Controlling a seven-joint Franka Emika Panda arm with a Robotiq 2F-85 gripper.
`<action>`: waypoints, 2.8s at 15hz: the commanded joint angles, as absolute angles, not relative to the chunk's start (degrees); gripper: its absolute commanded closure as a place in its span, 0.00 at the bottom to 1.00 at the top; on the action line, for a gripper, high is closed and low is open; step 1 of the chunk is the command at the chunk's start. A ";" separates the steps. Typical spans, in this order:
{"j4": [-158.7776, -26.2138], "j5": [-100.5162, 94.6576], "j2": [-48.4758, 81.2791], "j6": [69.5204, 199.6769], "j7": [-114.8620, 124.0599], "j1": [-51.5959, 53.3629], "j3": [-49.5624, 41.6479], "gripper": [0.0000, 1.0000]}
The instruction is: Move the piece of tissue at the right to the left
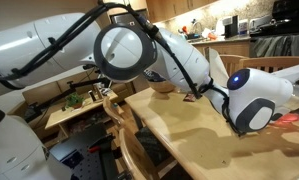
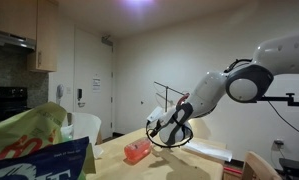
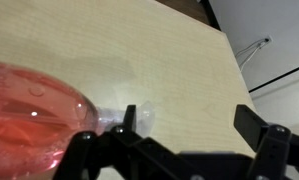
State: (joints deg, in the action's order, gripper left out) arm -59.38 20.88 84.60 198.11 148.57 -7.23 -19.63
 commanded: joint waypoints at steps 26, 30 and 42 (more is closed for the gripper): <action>-55.72 17.68 84.29 182.99 116.27 -16.72 -8.78 0.00; -59.22 23.45 84.65 186.78 126.29 -7.50 -26.64 0.00; -63.57 24.18 84.86 186.19 139.44 2.52 -37.40 0.00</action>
